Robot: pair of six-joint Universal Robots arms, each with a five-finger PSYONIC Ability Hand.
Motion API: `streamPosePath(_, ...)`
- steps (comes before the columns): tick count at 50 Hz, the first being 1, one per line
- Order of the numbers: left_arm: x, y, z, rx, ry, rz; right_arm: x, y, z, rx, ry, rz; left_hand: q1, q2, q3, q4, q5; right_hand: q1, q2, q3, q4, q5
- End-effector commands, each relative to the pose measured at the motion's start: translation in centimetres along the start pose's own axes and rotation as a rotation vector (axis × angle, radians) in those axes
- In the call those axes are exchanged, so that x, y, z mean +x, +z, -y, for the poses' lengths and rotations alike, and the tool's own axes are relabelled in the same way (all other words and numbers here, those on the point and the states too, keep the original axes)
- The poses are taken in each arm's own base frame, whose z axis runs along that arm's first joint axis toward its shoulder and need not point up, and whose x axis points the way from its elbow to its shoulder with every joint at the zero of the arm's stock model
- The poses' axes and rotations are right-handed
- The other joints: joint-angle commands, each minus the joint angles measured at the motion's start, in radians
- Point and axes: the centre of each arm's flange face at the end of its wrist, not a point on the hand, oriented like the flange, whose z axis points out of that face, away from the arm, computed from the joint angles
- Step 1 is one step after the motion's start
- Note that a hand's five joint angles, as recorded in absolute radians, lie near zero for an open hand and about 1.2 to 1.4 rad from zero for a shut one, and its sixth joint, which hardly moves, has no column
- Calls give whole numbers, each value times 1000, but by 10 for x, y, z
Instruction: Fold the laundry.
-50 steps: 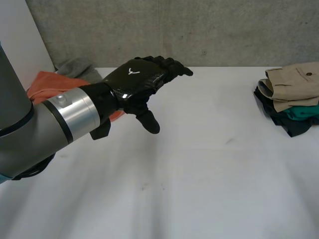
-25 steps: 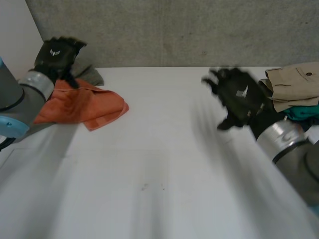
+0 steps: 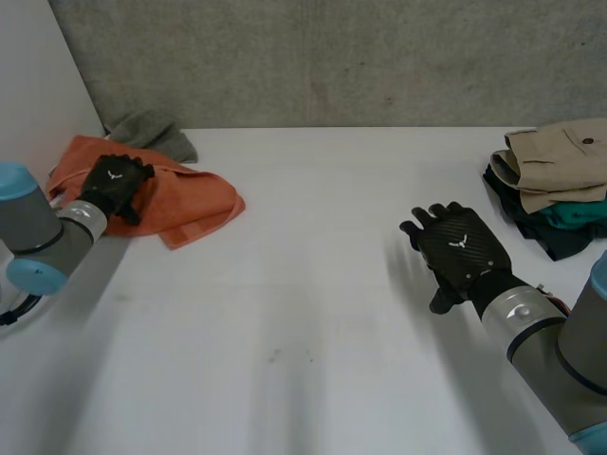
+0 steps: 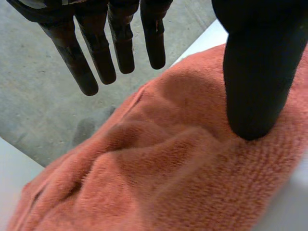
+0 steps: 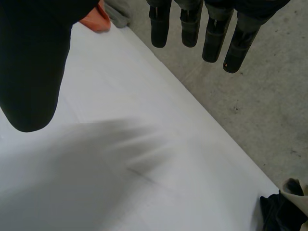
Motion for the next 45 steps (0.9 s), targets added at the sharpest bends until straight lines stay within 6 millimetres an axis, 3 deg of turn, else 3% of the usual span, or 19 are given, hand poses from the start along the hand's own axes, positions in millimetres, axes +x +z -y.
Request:
streamPosePath(1,12,-3,-3,-34,-17,-35,-1,1,-2,-6,2,3,71,69,68,65,61,-29,-49,-46,-66,-60)
streamPosePath(11,16,-3,-3,-42,-17,-47,-2,3,-5,-13,2,9,94,92,91,89,84,-29,-49,-46,-66,-60)
streamPosePath(15,16,1,-5,-38,-12,-41,-4,4,-8,-22,5,14,498,496,495,493,488,-29,-49,-46,-66,-60)
streamPosePath(17,18,2,-6,-37,-11,-39,-4,4,-9,-26,7,16,927,924,923,921,916,-29,-49,-46,-66,-60)
streamPosePath(19,19,3,-3,-32,-4,-35,-4,4,-9,-27,7,15,978,975,974,972,967,-29,-49,-46,-66,-60)
streamPosePath(23,19,5,6,-32,9,8,-3,4,-9,-28,7,10,978,975,974,972,967,-29,-49,-46,-66,-60)
streamPosePath(27,16,-1,49,20,14,42,-2,5,-9,-28,6,7,978,975,974,972,967,-29,-49,-46,-66,-60)
streamPosePath(28,21,-7,67,42,3,28,-1,5,-9,-27,8,5,978,975,974,972,967,-29,-49,-46,-66,-60)
streamPosePath(31,32,-20,90,67,-45,-4,3,6,-10,-30,9,-10,978,975,974,972,967,-29,-49,-46,-66,-60)
streamPosePath(32,39,-30,110,92,-88,-26,4,6,-10,-30,9,-13,978,975,974,972,967,-29,-49,-46,-66,-60)
streamPosePath(35,55,-48,140,126,-170,-71,9,6,-10,-31,9,-31,978,975,974,972,967,-29,-49,-46,-66,-60)
streamPosePath(36,71,-62,156,142,-230,-126,10,7,-9,-30,8,-36,978,975,974,972,967,-29,-49,-46,-66,-60)
streamPosePath(38,93,-77,169,153,-289,-203,14,7,-10,-33,9,-51,978,975,974,972,967,-29,-49,-46,-66,-60)
streamPosePath(39,116,-92,180,159,-343,-294,15,7,-10,-35,10,-57,978,975,974,972,967,-29,-49,-46,-66,-60)
streamPosePath(45,185,-140,195,119,-506,-578,30,9,-11,-47,30,-117,978,975,974,972,967,-29,-49,-46,-66,-60)
